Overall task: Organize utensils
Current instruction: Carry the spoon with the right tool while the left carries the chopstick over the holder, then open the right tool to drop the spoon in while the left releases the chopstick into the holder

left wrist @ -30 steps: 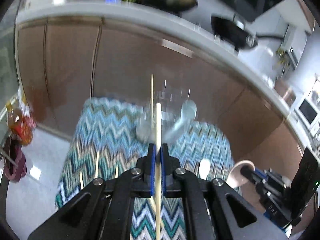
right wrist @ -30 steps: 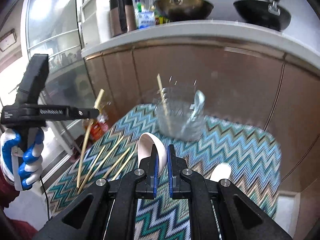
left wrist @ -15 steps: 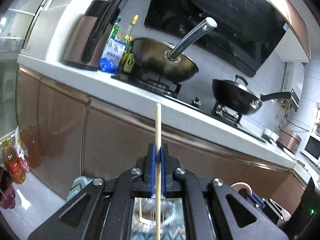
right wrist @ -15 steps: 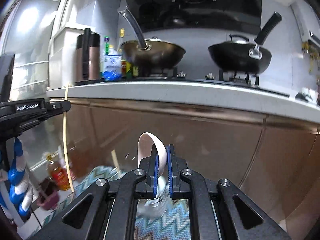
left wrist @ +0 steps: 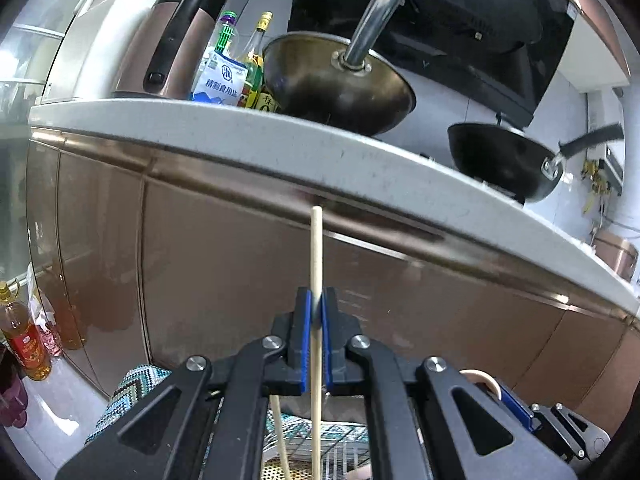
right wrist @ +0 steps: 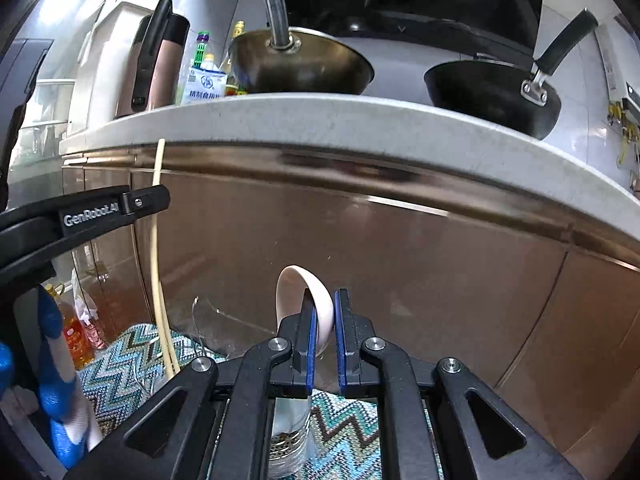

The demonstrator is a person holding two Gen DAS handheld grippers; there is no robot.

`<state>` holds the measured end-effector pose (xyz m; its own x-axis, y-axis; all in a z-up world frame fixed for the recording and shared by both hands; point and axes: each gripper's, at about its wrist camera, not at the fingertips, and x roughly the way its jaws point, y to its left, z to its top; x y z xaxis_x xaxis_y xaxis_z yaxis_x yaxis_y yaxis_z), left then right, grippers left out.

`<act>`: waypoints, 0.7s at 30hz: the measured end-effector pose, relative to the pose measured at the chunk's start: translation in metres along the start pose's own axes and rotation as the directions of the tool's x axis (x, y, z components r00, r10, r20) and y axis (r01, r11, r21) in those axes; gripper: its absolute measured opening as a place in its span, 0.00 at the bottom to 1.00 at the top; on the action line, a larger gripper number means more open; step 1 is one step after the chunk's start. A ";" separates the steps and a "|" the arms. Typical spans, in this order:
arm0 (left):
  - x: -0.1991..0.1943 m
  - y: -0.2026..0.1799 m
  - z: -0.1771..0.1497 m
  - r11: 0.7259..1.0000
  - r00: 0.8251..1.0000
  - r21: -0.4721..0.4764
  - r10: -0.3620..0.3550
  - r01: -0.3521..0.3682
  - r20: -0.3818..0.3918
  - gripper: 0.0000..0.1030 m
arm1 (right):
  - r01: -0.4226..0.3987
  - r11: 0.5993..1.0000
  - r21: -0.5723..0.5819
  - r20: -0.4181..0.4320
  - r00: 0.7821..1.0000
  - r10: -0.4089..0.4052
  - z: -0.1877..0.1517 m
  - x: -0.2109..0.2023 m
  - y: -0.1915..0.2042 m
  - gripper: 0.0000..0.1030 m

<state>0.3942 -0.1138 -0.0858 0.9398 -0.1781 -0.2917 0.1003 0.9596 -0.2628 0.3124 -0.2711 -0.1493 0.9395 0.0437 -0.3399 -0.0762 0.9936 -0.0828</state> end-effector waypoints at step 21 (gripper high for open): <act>-0.126 0.038 0.047 0.996 0.992 0.009 0.086 -0.087 0.090 0.30 | 0.010 1.000 0.026 0.069 0.998 -0.012 0.022 -0.080 0.000 0.31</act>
<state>0.2953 -0.0451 -0.0156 0.9704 -0.0749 -0.2295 0.0212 0.9734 -0.2280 0.2444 -0.2728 -0.1013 0.9611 0.0389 -0.2735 -0.0581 0.9964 -0.0622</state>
